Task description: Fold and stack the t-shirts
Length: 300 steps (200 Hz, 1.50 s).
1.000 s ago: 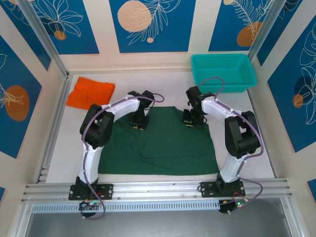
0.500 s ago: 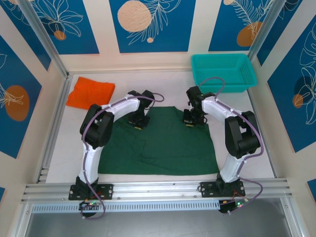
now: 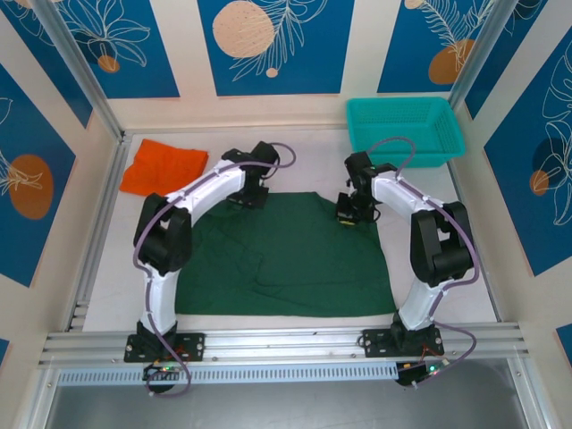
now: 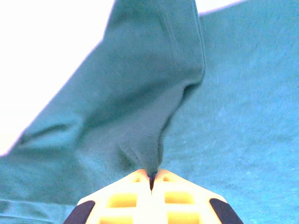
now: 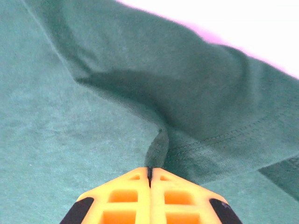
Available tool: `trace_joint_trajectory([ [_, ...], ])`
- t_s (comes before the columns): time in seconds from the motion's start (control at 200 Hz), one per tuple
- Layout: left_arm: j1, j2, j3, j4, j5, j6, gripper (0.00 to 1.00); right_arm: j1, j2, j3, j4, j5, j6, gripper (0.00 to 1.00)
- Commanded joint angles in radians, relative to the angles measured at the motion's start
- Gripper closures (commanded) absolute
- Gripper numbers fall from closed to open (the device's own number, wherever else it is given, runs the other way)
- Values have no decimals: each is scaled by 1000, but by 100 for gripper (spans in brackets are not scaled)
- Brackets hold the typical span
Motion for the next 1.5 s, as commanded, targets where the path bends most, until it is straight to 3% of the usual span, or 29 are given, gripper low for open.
trace_joint_trajectory([
  [0.0,70,-8,73,9,-71,28,100,-38,-36,35,-17,-49,11,100],
  [0.375,197,154,369,31,-122,122,100,-176,-18,81,35,-159,1,100],
  [0.585,241,205,410,40,-131,138,100,-195,-2,95,50,-169,-22,100],
  [0.895,282,203,366,54,-183,145,100,-232,-16,85,47,-173,-51,100],
  [1.495,296,83,203,152,-100,146,100,-309,94,222,-15,-288,-47,100],
])
